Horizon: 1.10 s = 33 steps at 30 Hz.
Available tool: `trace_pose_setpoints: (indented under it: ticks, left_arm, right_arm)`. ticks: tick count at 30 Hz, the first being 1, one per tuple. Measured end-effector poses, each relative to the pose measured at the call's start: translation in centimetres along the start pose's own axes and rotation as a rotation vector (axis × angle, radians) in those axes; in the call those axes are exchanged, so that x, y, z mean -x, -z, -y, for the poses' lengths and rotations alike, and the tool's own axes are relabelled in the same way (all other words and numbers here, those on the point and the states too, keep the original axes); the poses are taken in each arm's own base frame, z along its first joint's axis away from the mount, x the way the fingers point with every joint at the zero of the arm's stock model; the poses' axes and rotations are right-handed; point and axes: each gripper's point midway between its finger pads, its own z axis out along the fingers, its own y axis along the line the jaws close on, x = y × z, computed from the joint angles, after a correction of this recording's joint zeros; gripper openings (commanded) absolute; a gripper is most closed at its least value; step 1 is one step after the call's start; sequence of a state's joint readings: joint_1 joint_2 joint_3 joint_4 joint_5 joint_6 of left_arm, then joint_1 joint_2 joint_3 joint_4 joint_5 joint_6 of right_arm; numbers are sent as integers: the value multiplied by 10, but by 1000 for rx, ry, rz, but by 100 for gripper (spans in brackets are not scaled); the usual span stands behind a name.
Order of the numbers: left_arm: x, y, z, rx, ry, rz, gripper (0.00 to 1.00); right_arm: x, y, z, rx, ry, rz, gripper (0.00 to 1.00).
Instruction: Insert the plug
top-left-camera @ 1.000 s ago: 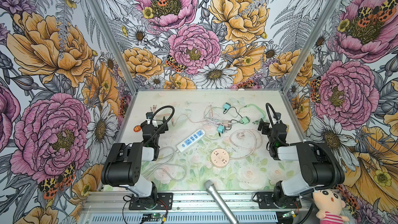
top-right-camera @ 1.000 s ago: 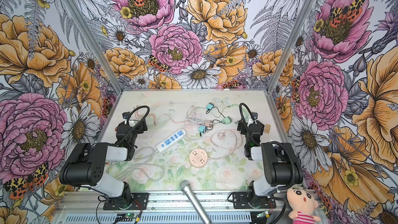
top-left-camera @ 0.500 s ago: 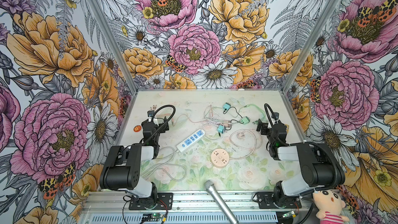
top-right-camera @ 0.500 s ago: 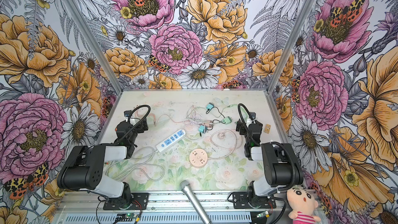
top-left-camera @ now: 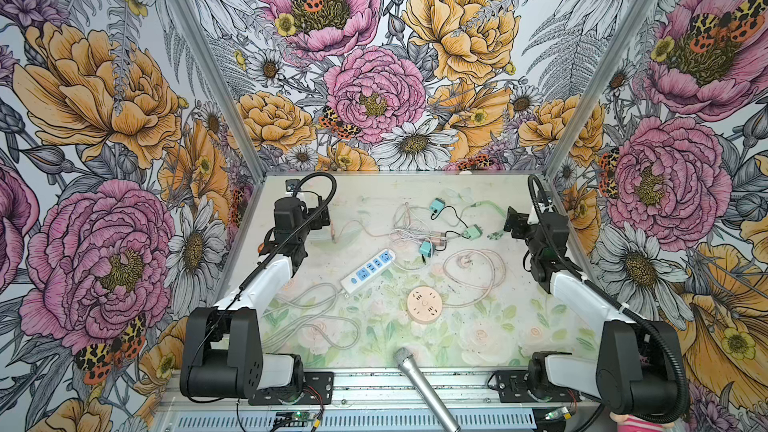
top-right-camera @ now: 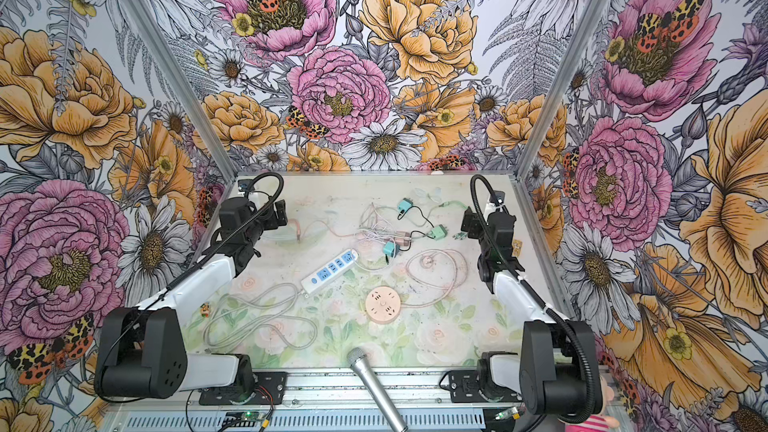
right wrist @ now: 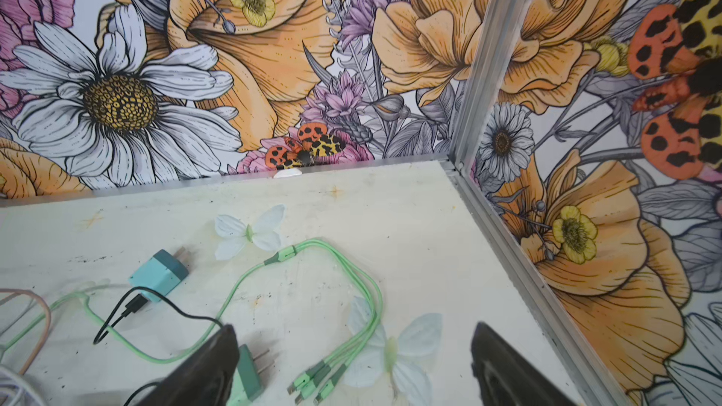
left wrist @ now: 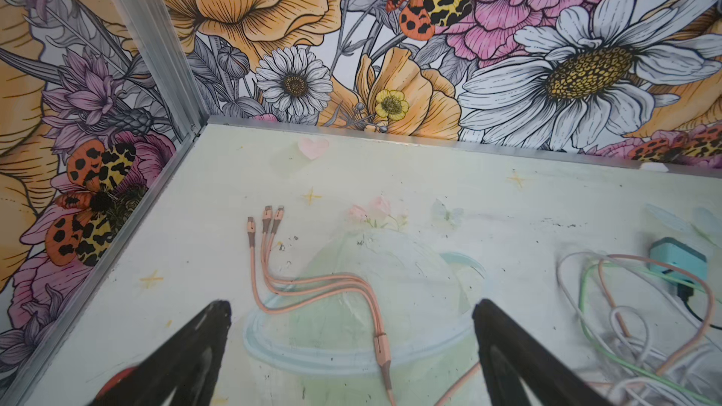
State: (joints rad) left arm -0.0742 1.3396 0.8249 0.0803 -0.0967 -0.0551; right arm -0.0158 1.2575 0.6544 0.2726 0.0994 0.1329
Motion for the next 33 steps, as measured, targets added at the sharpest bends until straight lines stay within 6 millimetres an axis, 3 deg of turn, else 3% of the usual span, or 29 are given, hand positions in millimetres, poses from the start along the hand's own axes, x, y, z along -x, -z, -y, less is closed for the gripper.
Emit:
trace_pose_setpoints:
  ticks: [4, 12, 18, 24, 33]
  left_arm:
    - [2, 17, 25, -65, -13, -32, 99]
    - [33, 47, 55, -142, -4, 6, 95]
    - [40, 56, 69, -158, -23, -30, 92]
    - [33, 57, 81, -174, -37, -81, 87]
    - [8, 42, 107, -197, -70, -196, 83]
  right_arm:
    - [-7, 1, -8, 30, 3, -91, 91]
    - [-13, 5, -26, 106, -32, -187, 87]
    - [-42, 3, -43, 145, -8, -291, 84]
    - [-54, 6, -74, 206, 99, -348, 83]
    - [-51, 13, -104, 251, 195, -341, 83]
